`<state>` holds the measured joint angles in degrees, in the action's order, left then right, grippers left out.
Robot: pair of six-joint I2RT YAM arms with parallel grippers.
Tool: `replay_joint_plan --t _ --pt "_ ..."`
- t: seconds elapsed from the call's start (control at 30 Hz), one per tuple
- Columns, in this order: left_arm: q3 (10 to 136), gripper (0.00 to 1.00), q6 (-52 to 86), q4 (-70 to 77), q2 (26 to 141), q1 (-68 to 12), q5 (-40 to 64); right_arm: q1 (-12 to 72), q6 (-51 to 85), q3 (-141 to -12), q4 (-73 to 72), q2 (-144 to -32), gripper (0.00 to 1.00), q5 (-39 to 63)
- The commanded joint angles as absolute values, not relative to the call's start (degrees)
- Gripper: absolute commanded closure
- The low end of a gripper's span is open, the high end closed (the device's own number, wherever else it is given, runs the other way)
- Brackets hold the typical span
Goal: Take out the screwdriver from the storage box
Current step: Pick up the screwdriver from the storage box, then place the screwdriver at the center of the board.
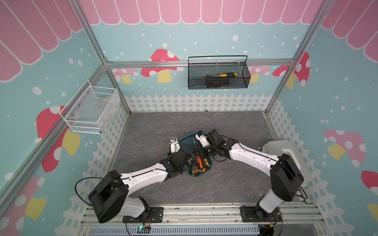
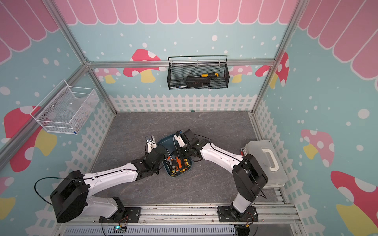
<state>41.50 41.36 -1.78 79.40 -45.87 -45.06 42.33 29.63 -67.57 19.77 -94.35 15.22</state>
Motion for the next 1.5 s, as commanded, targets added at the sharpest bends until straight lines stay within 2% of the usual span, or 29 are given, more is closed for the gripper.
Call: replay_joint_plan --t 0.0,0.3,0.63,0.97,1.47 --pt "41.5 1.00 39.9 -2.2 80.7 -45.6 -46.0 42.1 29.7 -67.9 20.3 -93.5 1.00 14.7" --pt "40.1 1.00 33.1 4.7 80.4 -42.8 -42.0 41.9 30.6 -62.4 21.2 -84.3 1.00 11.1" --pt "37.2 1.00 21.1 17.4 81.0 -37.2 -29.7 40.7 33.7 -51.4 25.5 -71.6 1.00 5.9" --pt "37.9 1.00 14.2 19.7 81.2 -34.6 -22.1 40.3 38.1 -44.1 22.5 -72.2 1.00 4.3" --pt "37.0 1.00 9.7 19.3 80.7 -30.6 -19.1 40.0 41.9 -45.4 12.2 -84.7 1.00 7.5"
